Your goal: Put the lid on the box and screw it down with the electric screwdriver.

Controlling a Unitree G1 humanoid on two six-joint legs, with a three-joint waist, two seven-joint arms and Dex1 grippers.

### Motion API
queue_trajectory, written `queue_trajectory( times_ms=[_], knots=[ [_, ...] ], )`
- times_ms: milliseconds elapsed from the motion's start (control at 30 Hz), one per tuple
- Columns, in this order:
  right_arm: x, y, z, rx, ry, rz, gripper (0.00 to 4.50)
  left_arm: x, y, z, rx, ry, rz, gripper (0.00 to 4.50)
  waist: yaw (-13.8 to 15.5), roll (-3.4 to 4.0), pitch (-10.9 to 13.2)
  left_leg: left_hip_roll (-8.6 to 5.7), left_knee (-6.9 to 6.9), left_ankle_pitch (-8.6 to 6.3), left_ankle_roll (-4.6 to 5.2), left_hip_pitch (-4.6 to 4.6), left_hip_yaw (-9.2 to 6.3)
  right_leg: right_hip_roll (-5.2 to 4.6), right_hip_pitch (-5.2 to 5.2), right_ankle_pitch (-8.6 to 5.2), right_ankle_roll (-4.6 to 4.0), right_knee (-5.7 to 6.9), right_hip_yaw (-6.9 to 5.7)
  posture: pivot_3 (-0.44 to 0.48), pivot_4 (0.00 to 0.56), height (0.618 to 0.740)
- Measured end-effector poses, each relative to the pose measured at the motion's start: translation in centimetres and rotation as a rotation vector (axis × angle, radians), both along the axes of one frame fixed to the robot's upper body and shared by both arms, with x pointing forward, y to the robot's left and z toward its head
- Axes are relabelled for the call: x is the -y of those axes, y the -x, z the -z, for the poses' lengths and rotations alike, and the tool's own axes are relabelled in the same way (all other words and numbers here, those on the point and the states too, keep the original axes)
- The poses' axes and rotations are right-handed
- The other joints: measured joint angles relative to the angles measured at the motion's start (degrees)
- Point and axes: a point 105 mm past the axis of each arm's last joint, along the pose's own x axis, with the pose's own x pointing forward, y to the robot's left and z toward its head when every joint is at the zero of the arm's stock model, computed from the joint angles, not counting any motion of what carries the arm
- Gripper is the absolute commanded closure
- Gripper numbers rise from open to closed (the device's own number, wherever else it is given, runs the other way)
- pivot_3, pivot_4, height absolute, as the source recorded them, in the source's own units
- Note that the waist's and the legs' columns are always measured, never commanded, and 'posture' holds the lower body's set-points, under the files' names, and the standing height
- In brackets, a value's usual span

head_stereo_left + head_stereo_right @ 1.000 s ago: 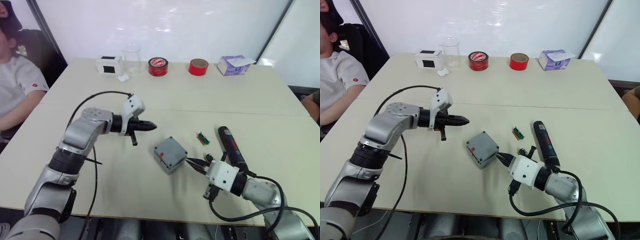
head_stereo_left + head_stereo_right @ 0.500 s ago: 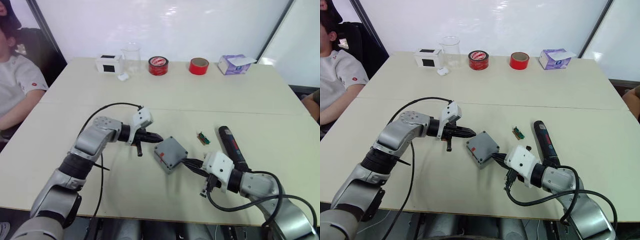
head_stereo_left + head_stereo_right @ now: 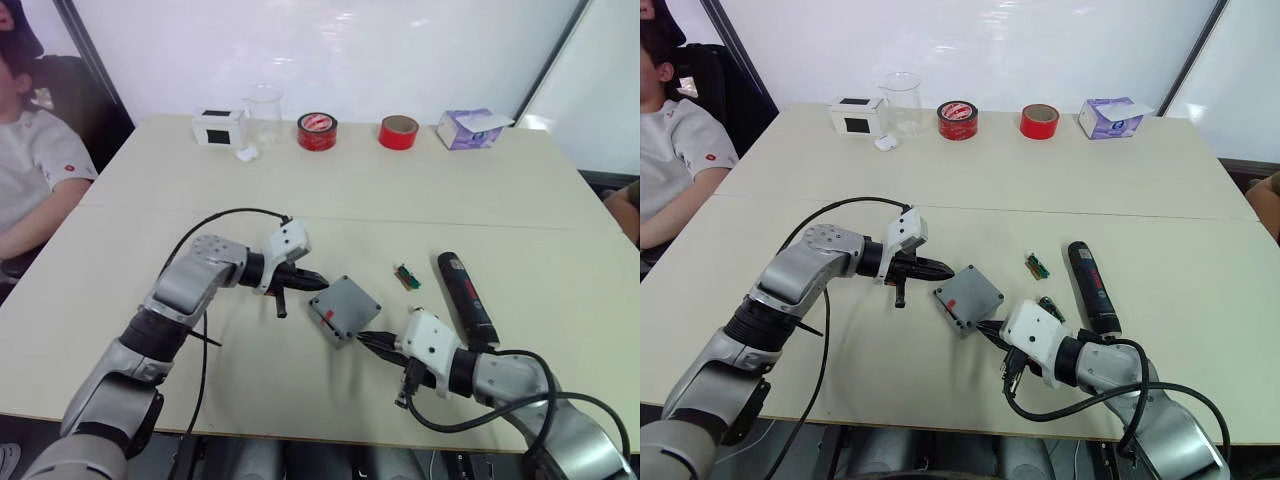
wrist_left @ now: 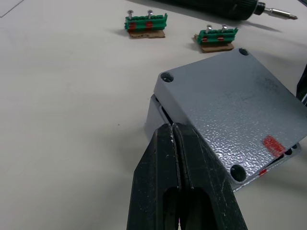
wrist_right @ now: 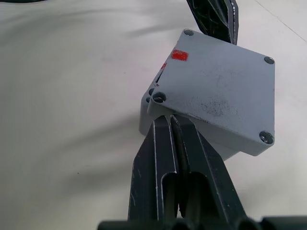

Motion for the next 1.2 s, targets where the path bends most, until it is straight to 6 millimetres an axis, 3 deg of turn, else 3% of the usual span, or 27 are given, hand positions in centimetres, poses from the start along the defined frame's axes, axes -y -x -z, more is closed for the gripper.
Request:
queue_trajectory(
  times_ms=[467,1200],
  knots=[
    [1.7,-1.4,1.3,-0.003,0.039,0.033,4.46,0.0,-0.1,0.2,-0.010,0.001,-0.001,4.50,0.0,0.00,0.0,-0.02,0.00,0.00,0.00,-0.01,0.00,0.02,-0.01,0.00,0.00,0.00,0.00,0.000,0.150,0.740],
    [0.4,-1.6,1.0,0.017,0.013,-0.010,4.46,-0.5,0.1,0.2,0.000,-0.021,-0.012,4.50,0.0,0.00,0.0,-0.01,0.00,0.00,0.00,-0.01,0.00,0.02,-0.01,0.00,0.00,0.01,0.00,0.000,0.150,0.740]
  ],
)
